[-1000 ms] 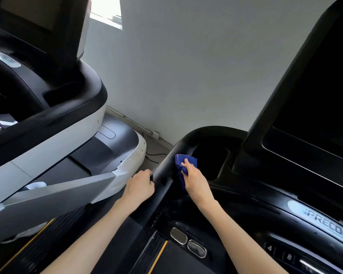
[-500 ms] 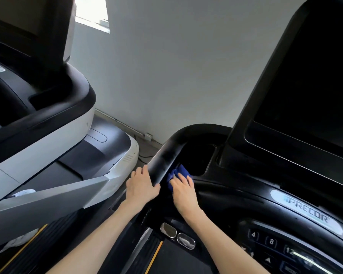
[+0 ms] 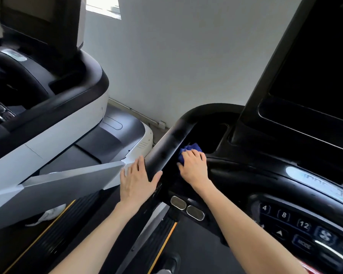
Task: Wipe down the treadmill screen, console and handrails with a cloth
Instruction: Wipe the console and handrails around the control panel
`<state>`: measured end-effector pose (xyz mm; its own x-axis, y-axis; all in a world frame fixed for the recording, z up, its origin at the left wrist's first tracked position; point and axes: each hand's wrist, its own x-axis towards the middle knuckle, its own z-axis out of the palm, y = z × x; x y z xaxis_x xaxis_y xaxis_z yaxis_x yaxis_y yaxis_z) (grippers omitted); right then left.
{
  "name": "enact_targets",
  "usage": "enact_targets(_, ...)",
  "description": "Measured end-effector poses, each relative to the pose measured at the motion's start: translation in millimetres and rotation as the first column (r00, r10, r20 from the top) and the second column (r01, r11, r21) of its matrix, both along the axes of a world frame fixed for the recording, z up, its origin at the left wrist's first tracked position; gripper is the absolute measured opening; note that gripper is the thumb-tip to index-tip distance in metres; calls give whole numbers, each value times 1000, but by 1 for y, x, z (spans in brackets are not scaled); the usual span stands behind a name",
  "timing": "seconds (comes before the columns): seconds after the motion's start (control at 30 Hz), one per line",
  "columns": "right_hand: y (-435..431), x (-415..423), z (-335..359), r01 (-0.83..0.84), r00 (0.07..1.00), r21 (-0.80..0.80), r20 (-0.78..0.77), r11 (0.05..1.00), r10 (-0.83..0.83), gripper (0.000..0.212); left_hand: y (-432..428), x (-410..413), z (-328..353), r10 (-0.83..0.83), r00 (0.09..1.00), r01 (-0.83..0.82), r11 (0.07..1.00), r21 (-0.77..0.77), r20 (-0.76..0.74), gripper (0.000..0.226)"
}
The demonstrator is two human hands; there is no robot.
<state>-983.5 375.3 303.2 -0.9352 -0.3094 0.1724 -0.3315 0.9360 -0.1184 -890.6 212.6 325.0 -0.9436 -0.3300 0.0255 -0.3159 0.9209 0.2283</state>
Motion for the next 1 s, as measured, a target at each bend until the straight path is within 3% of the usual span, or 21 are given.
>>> enact_targets(0.07, 0, 17, -8, -71, 997, -26, -31, 997, 70, 28, 2, 3, 1, 60, 994, -56, 997, 50, -96, 73)
enact_targets(0.13, 2, 34, -18, -170, 985, -106, -28, 980, 168, 24, 1, 7, 6, 155, 985, -145, 982, 124, -77, 53)
enact_targets(0.27, 8, 37, -8, -218, 955, -266, 142, 939, 262, 25, -5, 19, 10, 204, 978, -199, 972, 123, -31, 39)
enact_targets(0.33, 8, 24, 12, -54, 949, -449, 255, 892, 186, 23, -6, 20, 12, 237, 971, -229, 963, 142, -38, 34)
enact_targets(0.43, 7, 1, 53, 291, 952, -729, 285, 619, -111, 25, -6, 16, 15, 294, 955, -284, 939, 195, -25, 26)
enact_targets(0.5, 2, -16, 72, 344, 939, -773, 299, 533, -172, 27, -4, 17, 16, 300, 953, -284, 932, 227, -40, 34)
enact_targets(0.57, -4, -31, 83, 267, 956, -789, 292, 554, -45, 28, -4, 17, 16, 298, 953, -279, 931, 234, -51, 38)
enact_targets(0.67, -9, -50, 70, 29, 894, -638, 361, 770, 265, 37, -5, 16, 14, 298, 953, -279, 936, 216, -60, 39)
enact_targets(0.73, -9, -65, 56, -145, 815, -498, 431, 855, 389, 42, -6, 14, 13, 296, 952, -273, 935, 227, -73, 39)
enact_targets(0.87, -26, -85, 42, -344, 828, -194, 398, 919, 394, 45, -5, 14, 10, 298, 947, -262, 931, 254, -116, 41)
enact_targets(0.93, -46, -71, 32, -359, 896, -81, 250, 930, 368, 46, -4, 14, 11, 306, 943, -263, 925, 273, -130, 43)
enact_targets(1.0, -65, -40, 27, -426, 896, -79, 101, 901, 432, 48, -3, 14, 12, 313, 936, -260, 922, 286, -160, 42)
